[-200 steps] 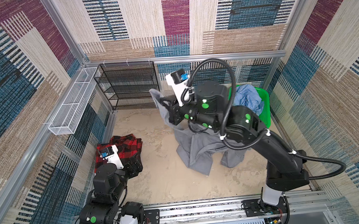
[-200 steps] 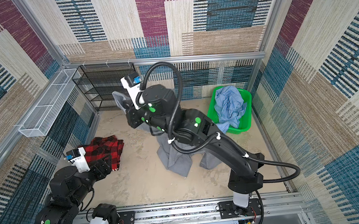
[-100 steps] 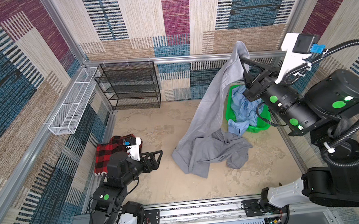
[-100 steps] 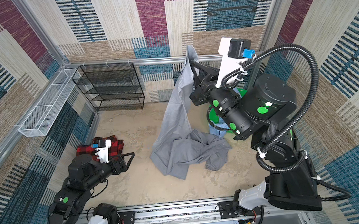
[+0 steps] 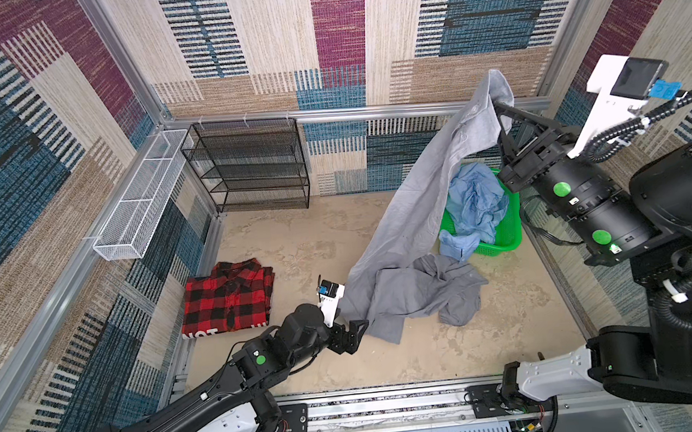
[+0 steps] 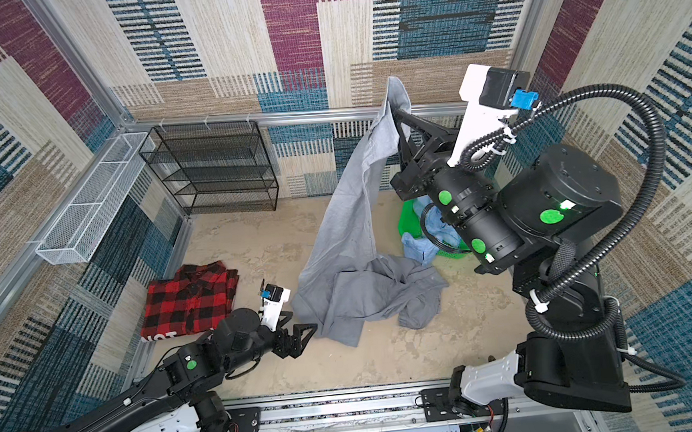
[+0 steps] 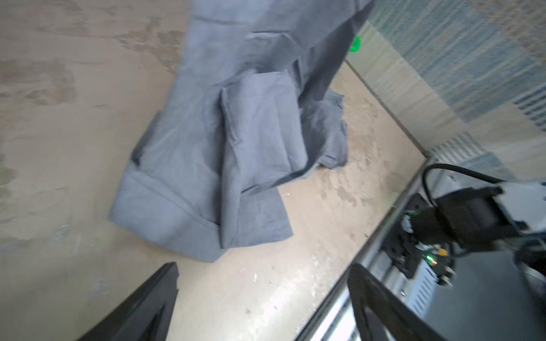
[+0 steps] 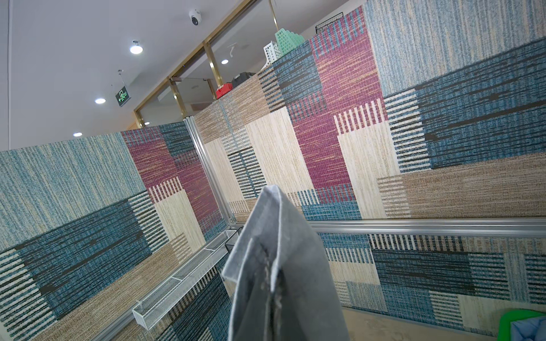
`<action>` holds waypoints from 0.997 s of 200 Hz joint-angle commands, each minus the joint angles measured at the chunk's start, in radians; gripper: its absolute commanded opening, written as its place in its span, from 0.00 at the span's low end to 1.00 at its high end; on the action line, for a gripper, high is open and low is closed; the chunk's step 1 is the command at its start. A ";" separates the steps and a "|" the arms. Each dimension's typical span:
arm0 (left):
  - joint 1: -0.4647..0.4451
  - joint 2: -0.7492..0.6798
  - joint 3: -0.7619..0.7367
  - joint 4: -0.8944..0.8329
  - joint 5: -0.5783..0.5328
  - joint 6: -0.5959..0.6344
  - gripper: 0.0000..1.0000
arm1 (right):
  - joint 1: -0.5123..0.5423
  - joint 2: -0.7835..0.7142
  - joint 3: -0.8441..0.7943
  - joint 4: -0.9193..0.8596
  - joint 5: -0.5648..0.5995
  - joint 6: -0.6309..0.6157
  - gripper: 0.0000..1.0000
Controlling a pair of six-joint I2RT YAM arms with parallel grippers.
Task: Fold and stack the long sleeve shirts
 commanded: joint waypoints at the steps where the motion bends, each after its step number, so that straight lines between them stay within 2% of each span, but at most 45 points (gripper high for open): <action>1: -0.007 -0.057 -0.085 0.132 -0.251 0.025 0.94 | 0.001 -0.016 0.007 -0.001 -0.039 0.007 0.00; 21: -0.007 -0.101 -0.175 0.205 -0.282 0.011 0.99 | 0.001 -0.024 0.003 -0.012 -0.077 0.013 0.00; 51: -0.007 -0.090 -0.242 0.292 -0.271 0.007 0.99 | 0.001 -0.031 0.003 -0.019 -0.110 0.015 0.00; 72: -0.005 -0.129 -0.305 0.391 -0.241 0.015 0.99 | 0.001 -0.036 0.003 -0.019 -0.130 0.013 0.00; 97: -0.002 -0.159 -0.357 0.425 -0.220 0.013 0.97 | 0.000 -0.046 -0.005 -0.016 -0.155 0.013 0.00; 117: 0.000 -0.163 -0.416 0.485 -0.176 -0.009 0.93 | 0.001 -0.053 -0.017 -0.008 -0.185 0.014 0.00; 145: 0.011 -0.159 -0.475 0.563 -0.158 -0.035 0.78 | 0.001 -0.056 -0.017 -0.005 -0.248 0.018 0.00; 186: 0.028 -0.112 -0.539 0.725 -0.112 -0.055 0.73 | 0.000 -0.068 -0.036 0.004 -0.316 0.019 0.00; 199: 0.030 -0.080 -0.579 0.821 -0.116 -0.057 0.66 | 0.001 -0.072 -0.043 0.007 -0.336 0.017 0.00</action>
